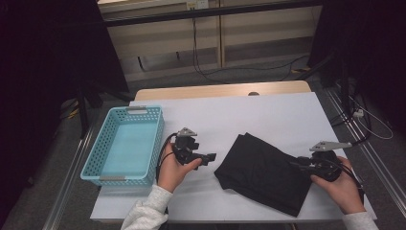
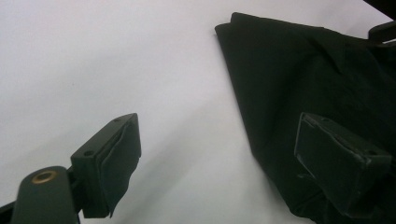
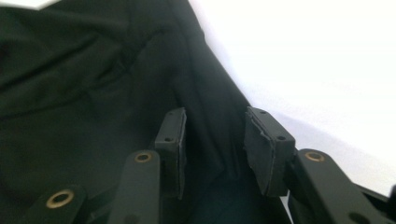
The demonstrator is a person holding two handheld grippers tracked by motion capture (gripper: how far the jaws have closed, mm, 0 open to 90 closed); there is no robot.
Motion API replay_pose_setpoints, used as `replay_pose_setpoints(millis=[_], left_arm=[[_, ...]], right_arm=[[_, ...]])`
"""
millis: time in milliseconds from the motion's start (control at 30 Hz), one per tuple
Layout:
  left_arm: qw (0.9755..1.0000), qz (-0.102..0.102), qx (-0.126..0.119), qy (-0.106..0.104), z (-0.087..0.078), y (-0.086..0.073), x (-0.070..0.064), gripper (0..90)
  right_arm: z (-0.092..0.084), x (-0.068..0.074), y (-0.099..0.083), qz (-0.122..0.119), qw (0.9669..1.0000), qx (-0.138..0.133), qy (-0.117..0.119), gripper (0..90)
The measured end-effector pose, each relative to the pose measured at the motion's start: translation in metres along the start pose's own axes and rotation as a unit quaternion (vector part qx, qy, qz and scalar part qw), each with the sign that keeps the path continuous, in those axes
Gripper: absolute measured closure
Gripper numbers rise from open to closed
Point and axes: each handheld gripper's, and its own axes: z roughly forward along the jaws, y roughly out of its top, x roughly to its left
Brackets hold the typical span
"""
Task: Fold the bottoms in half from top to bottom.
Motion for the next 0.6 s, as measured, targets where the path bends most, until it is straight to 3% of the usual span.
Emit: replay_pose_setpoints(millis=[133, 167, 233, 400, 600], left_arm=[[1.0000, 0.000, 0.001, 0.000, 0.000, -0.001, 0.001, 14.5], [1.0000, 0.000, 0.001, 0.001, -0.001, -0.001, 0.002, 14.5], [1.0000, 0.000, 0.000, 0.004, -0.001, 0.000, 0.001, 14.5], [1.0000, 0.001, -0.001, 0.004, 0.000, 0.000, 0.000, 14.5], [1.0000, 0.000, 0.000, 0.005, 0.000, -0.001, 0.001, 14.5]], right_arm=[[0.005, -0.002, -0.002, 0.011, 0.9999, 0.005, 0.006, 59.9], [0.005, -0.003, -0.002, 0.012, 0.9999, 0.006, 0.008, 62.8], [0.005, -0.002, 0.000, 0.013, 0.9995, 0.008, 0.029, 78.7], [0.005, 0.004, 0.008, -0.004, 0.9994, 0.020, 0.028, 81.7], [0.007, 0.010, 0.021, -0.011, 0.9990, -0.005, 0.043, 81.8]])
